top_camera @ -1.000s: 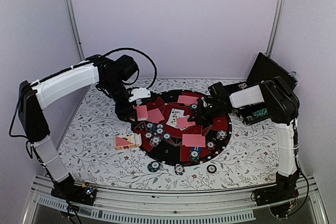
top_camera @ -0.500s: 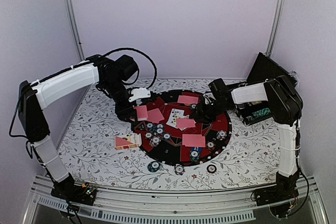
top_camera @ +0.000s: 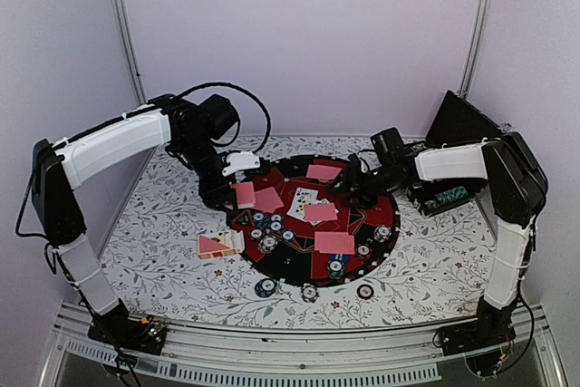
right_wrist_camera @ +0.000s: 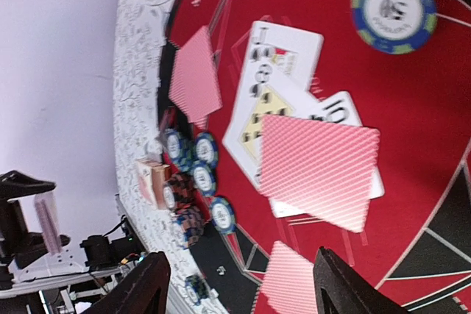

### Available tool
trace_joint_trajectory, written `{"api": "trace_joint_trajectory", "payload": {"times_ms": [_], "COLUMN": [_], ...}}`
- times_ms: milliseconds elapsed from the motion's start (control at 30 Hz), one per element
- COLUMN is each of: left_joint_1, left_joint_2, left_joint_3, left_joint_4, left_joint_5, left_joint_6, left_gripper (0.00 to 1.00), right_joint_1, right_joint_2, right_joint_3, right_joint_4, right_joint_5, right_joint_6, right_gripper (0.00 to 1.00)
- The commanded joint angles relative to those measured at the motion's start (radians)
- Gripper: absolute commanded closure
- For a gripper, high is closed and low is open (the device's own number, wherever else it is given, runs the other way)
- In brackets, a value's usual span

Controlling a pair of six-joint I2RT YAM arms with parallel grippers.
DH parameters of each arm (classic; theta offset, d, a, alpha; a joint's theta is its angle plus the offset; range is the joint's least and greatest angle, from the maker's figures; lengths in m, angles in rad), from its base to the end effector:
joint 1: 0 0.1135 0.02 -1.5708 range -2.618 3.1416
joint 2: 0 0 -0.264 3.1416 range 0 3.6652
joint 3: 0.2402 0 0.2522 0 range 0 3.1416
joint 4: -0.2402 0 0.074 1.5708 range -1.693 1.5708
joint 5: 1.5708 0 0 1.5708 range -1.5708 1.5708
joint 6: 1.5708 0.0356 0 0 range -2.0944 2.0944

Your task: Distribute texas hold em gaming equipment

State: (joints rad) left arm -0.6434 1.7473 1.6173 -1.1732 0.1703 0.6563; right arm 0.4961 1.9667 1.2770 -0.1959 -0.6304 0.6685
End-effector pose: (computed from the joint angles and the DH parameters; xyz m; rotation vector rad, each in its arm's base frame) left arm 0.2731 -0.2123 0.2959 1.7588 2.2599 -0.2419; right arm 0.3541 0.2155 0.1679 -0.0785 2.6543 1.2357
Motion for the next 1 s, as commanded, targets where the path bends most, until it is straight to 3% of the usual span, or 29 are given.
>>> {"api": "trace_joint_trajectory", "payload": {"times_ms": [0, 433, 967], "left_joint_1": [-0.009, -0.014, -0.029], "left_joint_2": [0.007, -0.001, 0.002], "left_joint_3": [0.035, 0.035, 0.017], "left_joint_4": [-0.001, -0.005, 0.003], "left_joint_5": [0.014, 0.021, 0.027], "left_joint_6": [-0.012, -0.021, -0.018], "left_gripper": [1.0, 1.0, 1.0], "right_joint_1": [0.077, 0.286, 0.335], "right_joint_2": [-0.081, 0.084, 0.249], "right_joint_3": [-0.041, 0.084, 0.241], "right_joint_4": [0.257, 0.606, 0.711], "right_joint_5": [-0.152, -0.266, -0.287], "right_joint_6": [0.164, 0.448, 0.583], "right_gripper": [0.28, 0.25, 0.25]}}
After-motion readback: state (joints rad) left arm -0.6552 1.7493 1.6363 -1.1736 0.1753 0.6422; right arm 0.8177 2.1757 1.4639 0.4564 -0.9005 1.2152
